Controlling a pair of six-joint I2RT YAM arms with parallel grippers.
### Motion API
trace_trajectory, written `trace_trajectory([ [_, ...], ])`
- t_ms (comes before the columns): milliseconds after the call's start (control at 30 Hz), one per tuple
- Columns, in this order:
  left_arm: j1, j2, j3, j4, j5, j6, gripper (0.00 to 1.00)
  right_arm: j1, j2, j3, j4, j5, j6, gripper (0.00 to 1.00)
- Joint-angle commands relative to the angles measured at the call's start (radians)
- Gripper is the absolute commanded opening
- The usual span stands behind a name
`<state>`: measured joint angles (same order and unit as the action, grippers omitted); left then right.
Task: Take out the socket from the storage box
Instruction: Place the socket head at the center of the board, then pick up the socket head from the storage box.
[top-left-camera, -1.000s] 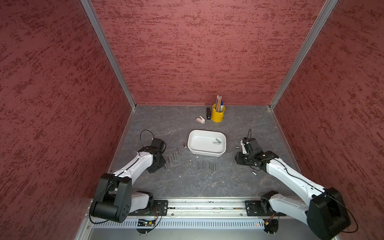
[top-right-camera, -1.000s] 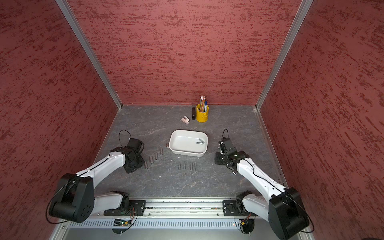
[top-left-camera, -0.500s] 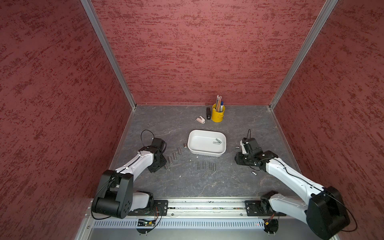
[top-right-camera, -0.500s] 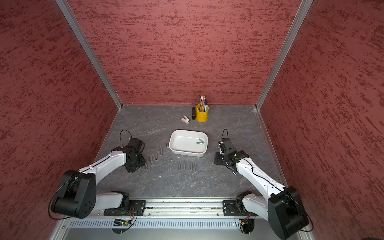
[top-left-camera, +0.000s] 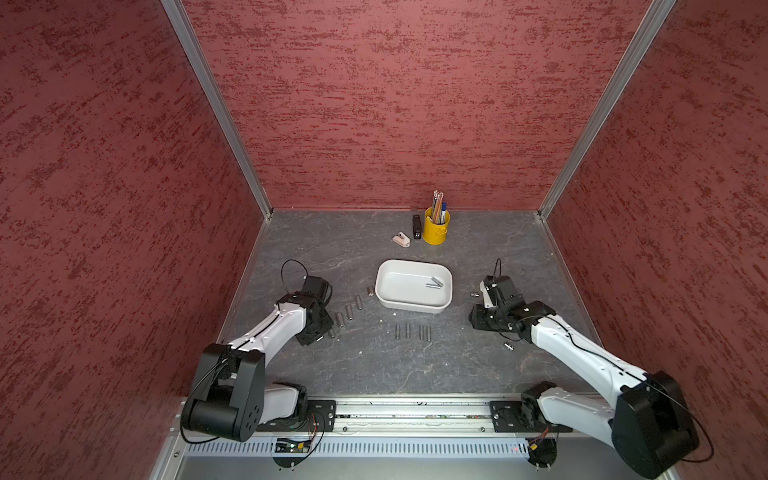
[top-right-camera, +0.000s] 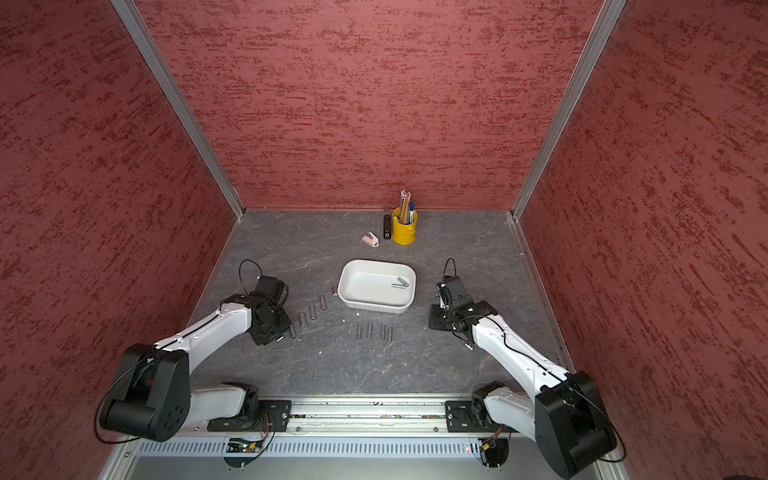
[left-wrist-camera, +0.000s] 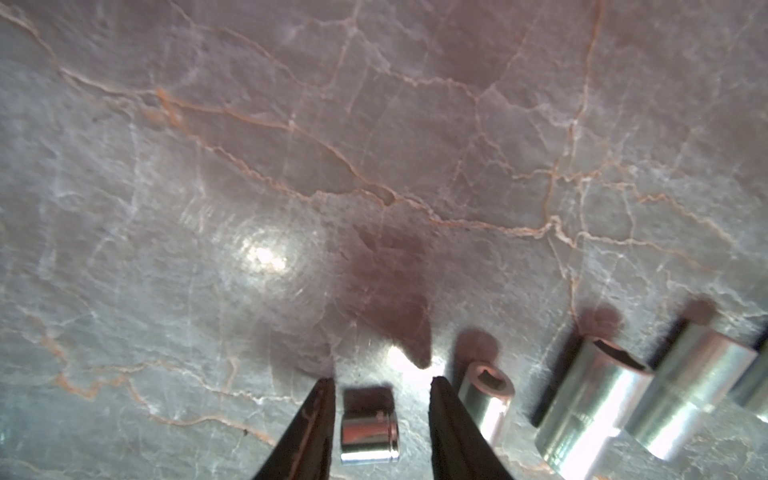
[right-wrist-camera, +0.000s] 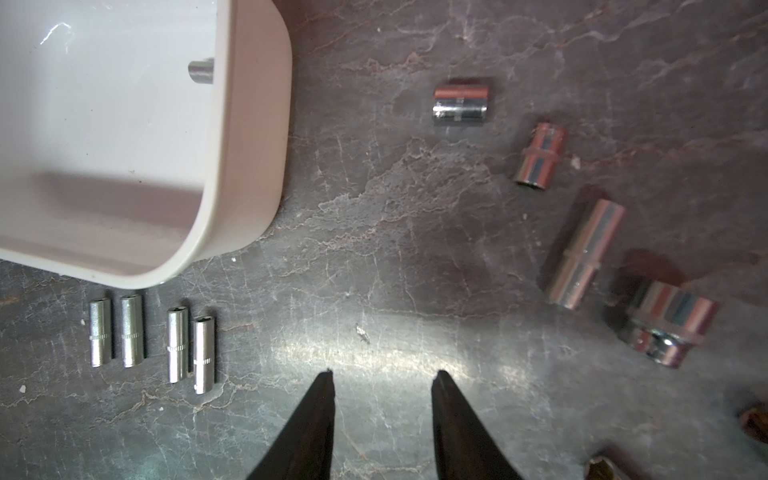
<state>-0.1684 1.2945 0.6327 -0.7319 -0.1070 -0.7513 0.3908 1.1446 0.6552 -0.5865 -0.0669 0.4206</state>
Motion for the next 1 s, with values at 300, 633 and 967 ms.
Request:
trace_trajectory([
  [300, -0.022, -0.251, 0.129, -0.106, -0.029, 0.023, 0.41, -0.007, -0.041, 0.074, -0.024, -0.074, -0.008, 0.39],
  [633, -0.159, -0.420, 0.202, -0.161, 0.013, 0.135, 0.41, 0.103, 0.206, 0.430, -0.146, -0.043, -0.099, 0.31],
  [967, -0.243, -0.443, 0.291, -0.253, 0.063, 0.165, 0.43, 0.141, 0.634, 0.785, -0.203, 0.091, -0.228, 0.26],
])
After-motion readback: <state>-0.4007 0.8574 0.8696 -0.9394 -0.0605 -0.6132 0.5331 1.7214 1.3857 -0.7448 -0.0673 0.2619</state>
